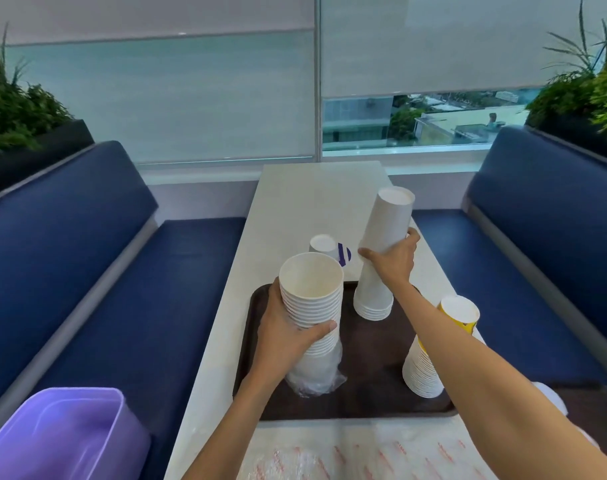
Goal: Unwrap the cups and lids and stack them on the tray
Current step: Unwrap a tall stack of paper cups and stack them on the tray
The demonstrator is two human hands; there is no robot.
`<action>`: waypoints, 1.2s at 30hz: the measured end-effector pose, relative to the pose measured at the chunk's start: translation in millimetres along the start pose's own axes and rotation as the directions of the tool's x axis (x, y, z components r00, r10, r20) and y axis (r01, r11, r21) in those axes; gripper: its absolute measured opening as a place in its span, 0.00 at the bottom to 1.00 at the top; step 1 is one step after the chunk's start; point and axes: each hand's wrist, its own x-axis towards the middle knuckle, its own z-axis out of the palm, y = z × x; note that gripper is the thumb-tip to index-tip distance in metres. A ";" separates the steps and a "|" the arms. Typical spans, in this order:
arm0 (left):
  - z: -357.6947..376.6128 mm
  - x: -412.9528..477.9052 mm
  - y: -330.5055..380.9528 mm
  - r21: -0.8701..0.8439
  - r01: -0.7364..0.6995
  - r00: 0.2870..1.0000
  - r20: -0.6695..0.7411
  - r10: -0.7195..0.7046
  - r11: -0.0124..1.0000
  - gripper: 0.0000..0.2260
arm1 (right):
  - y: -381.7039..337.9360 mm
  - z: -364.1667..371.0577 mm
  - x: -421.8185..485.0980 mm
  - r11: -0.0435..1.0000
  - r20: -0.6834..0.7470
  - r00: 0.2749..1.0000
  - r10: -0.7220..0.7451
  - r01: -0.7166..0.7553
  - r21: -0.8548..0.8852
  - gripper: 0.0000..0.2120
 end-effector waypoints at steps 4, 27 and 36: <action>0.7 1.3 0.2 0.004 -0.002 1.000 -0.001 0.002 1.000 0.45 | 23.0 15.0 1.2 0.998 0.028 0.999 0.044 -0.042 -0.041 0.44; 0.2 -3.1 4.0 -0.057 -0.028 1.000 -0.014 0.027 0.998 0.45 | -110.1 -21.6 -60.9 0.916 0.675 0.689 -0.265 0.398 -0.047 0.26; 0.7 -4.0 2.7 -0.081 0.006 1.000 0.006 -0.005 0.997 0.44 | -115.9 -24.8 -82.6 0.645 0.816 0.578 -0.008 0.626 -0.437 0.46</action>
